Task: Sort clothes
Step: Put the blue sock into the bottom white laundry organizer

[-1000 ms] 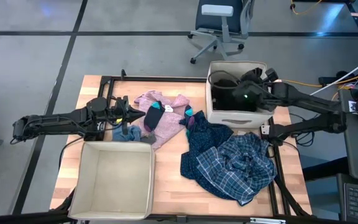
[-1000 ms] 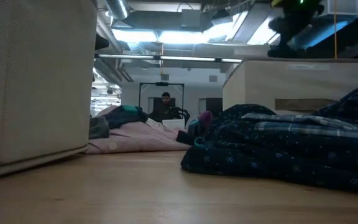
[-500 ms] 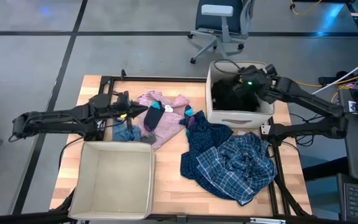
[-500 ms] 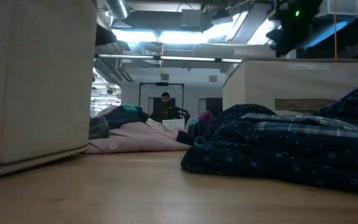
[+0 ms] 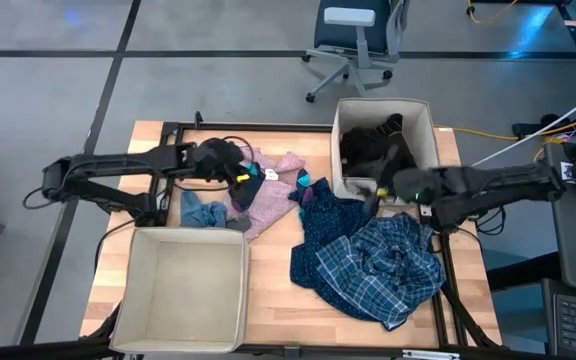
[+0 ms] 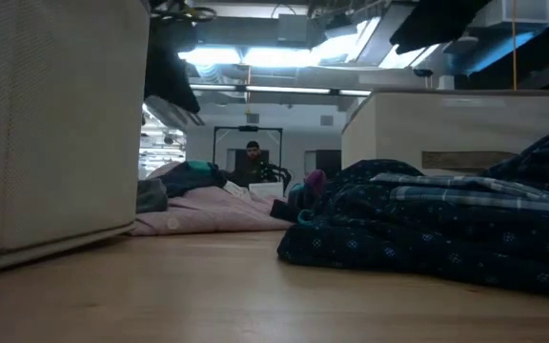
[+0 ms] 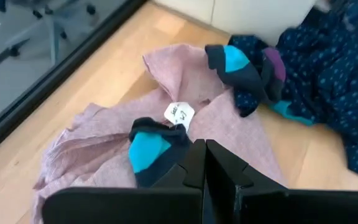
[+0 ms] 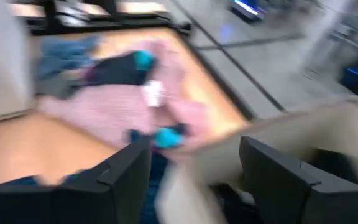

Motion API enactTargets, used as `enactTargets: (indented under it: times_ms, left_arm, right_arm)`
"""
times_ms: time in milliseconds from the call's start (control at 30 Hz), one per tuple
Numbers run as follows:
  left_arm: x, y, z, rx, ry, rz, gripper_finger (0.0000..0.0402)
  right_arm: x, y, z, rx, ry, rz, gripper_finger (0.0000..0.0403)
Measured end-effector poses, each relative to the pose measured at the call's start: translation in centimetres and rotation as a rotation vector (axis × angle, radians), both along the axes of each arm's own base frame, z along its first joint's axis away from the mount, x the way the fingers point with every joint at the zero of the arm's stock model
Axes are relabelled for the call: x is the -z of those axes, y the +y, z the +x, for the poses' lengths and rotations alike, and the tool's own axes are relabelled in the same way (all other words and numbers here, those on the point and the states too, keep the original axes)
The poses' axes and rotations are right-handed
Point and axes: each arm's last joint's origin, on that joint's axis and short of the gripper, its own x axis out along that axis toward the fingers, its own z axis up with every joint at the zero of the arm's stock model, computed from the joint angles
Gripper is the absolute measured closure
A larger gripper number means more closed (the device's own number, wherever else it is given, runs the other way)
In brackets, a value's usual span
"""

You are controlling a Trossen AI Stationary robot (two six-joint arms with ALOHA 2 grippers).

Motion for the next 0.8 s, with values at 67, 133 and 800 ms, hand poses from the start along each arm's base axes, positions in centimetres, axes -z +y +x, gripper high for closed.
enactTargets:
  times_ms: [67, 133, 800]
  left_arm:
    - [-0.3, 0.2, 0.8, 0.01, 0.034, 0.0, 0.04]
    - [-0.3, 0.4, 1.5, 0.036, 0.035, 0.013, 0.04]
    - [2.6, 2.1, 3.4, -0.065, 0.159, 0.083, 0.0215]
  right_arm:
    - [1.6, 1.4, 0.5, -0.069, -0.02, 0.004, 0.0158]
    - [3.2, 2.7, 0.9, -0.127, -0.059, 0.012, 0.0159]
    - [12.7, 7.9, 1.8, -0.212, -0.154, 0.031, 0.0159]
